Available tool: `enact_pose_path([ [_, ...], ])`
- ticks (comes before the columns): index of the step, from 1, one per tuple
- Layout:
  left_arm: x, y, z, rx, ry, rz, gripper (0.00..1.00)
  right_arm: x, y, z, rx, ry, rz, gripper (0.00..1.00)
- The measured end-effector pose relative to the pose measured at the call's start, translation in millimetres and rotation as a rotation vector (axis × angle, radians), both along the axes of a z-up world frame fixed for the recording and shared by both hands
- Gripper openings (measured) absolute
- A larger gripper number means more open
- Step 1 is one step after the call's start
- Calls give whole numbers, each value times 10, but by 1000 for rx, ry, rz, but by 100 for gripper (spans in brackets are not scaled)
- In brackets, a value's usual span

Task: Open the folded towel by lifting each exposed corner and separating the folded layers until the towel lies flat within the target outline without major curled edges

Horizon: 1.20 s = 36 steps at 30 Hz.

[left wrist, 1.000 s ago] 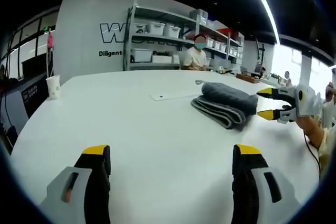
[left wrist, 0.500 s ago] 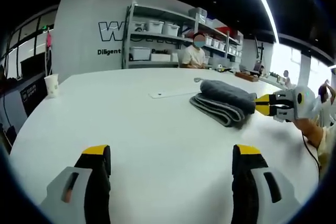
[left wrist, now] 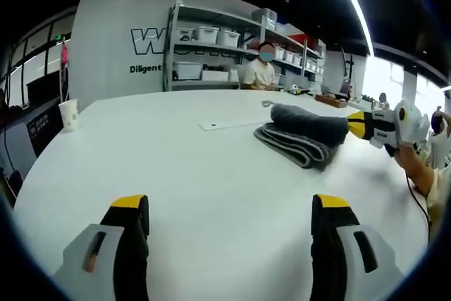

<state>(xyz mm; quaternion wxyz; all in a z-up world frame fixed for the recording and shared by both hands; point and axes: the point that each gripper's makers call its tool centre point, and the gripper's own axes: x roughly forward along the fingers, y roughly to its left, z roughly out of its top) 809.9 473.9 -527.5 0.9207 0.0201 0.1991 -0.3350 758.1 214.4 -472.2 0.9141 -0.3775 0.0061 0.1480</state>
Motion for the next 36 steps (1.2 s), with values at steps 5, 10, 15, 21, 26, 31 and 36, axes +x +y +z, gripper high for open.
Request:
enact_pose_path([
  [5,-6,-13,7,0,-1,-8,94,9,-341,183,69,-40,-100,0],
  [10,-10,-25,7,-1,-2,-15,94,-5,-642,287,124,-57,-190,0],
  [15,-22,-55,12,-5,-6,-27,94,-42,-1070,396,182,-83,-289,0],
  [21,-31,-80,11,-10,-7,-34,95,-93,-1400,452,217,-96,-371,0],
  [26,-41,-98,6,-5,-9,-41,96,-135,-1618,435,255,-88,-434,0],
  [31,-43,-109,25,-15,-15,-48,96,-163,-1775,408,279,-76,-475,0],
  [36,-38,-94,32,-7,-21,-43,96,-174,-1861,382,292,-66,-493,0],
])
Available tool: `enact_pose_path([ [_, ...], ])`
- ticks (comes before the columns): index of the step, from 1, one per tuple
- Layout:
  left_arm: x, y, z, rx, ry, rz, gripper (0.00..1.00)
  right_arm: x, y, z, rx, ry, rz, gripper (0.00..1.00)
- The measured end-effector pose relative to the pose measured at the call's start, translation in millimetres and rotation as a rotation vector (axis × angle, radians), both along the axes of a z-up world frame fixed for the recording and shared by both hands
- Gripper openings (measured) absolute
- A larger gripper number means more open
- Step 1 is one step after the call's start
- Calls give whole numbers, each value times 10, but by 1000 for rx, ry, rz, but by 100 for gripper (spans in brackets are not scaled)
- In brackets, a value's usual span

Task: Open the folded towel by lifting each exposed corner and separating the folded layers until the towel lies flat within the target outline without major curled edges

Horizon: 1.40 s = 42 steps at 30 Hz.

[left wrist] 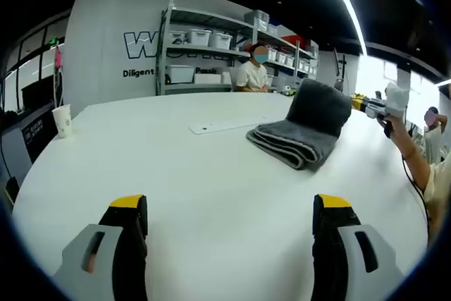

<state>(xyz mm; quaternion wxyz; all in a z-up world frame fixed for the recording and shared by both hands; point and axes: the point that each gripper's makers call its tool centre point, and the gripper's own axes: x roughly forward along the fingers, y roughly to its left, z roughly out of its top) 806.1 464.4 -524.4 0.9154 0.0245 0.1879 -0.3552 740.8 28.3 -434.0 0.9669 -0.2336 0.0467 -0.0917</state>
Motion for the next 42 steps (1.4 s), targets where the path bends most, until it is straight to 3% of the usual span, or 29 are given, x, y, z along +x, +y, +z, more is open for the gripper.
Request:
enact_pose_path([
  [9,-9,-1,-28,6,7,-2,96,-53,-250,-49,36,16,-54,0],
  [15,-14,-4,-25,8,3,-2,96,-77,-465,-251,122,72,-93,0],
  [23,-30,-33,-31,11,6,-13,97,-99,-710,-587,170,196,-138,0],
  [24,-27,-29,-33,12,6,-12,97,-125,-763,-727,191,254,-147,0],
  [27,-24,-21,-36,14,7,-10,96,-123,-790,-850,167,323,-134,0],
  [32,-26,-17,-25,15,3,-9,96,-129,-893,-993,164,367,-150,0],
  [42,-37,-16,-13,9,5,-16,97,-109,-945,-1156,88,426,-170,0],
])
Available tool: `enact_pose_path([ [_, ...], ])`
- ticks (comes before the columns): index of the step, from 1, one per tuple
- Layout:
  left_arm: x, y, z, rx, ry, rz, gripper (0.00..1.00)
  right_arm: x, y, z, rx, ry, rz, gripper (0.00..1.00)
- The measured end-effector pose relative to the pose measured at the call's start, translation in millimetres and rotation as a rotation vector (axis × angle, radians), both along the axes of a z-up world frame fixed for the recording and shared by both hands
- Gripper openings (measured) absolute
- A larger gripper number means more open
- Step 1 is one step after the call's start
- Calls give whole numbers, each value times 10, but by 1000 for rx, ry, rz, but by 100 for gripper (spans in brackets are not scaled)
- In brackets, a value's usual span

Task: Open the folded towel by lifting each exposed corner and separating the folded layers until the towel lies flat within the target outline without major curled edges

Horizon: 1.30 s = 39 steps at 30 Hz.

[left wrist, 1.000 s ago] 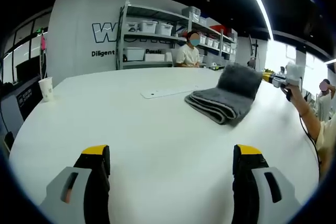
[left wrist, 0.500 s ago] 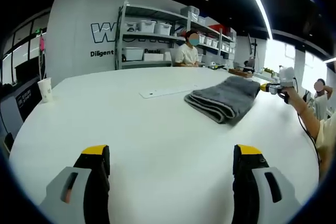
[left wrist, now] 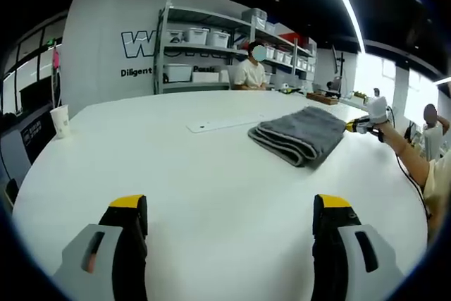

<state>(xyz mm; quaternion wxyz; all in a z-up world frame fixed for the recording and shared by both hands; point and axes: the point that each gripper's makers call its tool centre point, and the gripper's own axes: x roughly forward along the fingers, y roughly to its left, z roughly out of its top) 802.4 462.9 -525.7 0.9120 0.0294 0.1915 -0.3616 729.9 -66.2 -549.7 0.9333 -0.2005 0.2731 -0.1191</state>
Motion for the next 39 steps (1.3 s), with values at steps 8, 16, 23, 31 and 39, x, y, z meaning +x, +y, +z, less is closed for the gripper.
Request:
enact_pose_path([
  [8,1,16,63,-6,-11,-1,97,-130,-147,214,-6,-26,-78,42],
  [16,-19,-12,110,-1,-18,-19,99,-211,-34,338,54,-17,-51,64],
  [23,-40,-36,102,-1,-5,-35,99,-171,502,452,17,25,74,73],
  [31,-19,-22,90,6,-7,-30,99,174,1939,660,61,-69,430,68],
  [39,-3,14,97,1,-7,-22,99,273,3211,530,-46,-67,798,62],
])
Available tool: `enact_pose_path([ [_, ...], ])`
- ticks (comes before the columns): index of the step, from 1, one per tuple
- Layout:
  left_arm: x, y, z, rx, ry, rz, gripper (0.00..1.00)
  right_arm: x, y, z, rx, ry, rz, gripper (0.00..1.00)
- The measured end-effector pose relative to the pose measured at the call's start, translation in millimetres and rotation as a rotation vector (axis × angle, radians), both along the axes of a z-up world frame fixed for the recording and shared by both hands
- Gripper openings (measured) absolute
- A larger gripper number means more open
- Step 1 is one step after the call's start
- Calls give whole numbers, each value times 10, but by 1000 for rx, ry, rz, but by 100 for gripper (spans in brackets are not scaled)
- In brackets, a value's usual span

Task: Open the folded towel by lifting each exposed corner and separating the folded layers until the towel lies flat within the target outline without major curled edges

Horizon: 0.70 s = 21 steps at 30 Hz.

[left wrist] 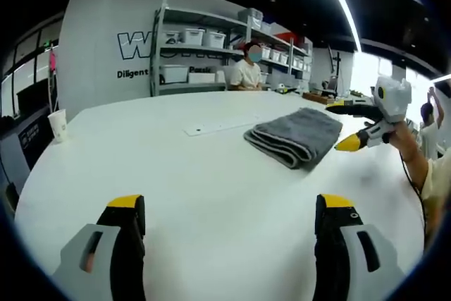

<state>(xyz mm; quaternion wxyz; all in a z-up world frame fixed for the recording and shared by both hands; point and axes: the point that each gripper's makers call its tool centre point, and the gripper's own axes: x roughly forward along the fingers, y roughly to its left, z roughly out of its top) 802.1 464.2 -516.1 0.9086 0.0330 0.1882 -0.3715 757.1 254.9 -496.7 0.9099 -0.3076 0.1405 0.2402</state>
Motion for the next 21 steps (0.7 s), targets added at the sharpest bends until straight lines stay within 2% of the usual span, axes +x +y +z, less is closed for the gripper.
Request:
enact_pose_path([
  [2,-4,-2,17,-5,-2,-2,99,-6,118,-36,-28,-12,46,58],
  [6,-2,1,49,-14,-9,-6,99,22,209,-121,-69,-7,68,54],
  [10,3,22,54,-19,-11,-1,99,56,290,-157,-109,-37,87,44],
  [14,-4,21,51,-28,-7,-2,99,58,415,-208,-157,-53,127,44],
  [19,-23,5,58,-30,-11,-6,99,154,389,-344,-239,-53,110,32],
  [21,-30,0,57,-32,-10,-7,99,215,351,-405,-257,-43,94,31],
])
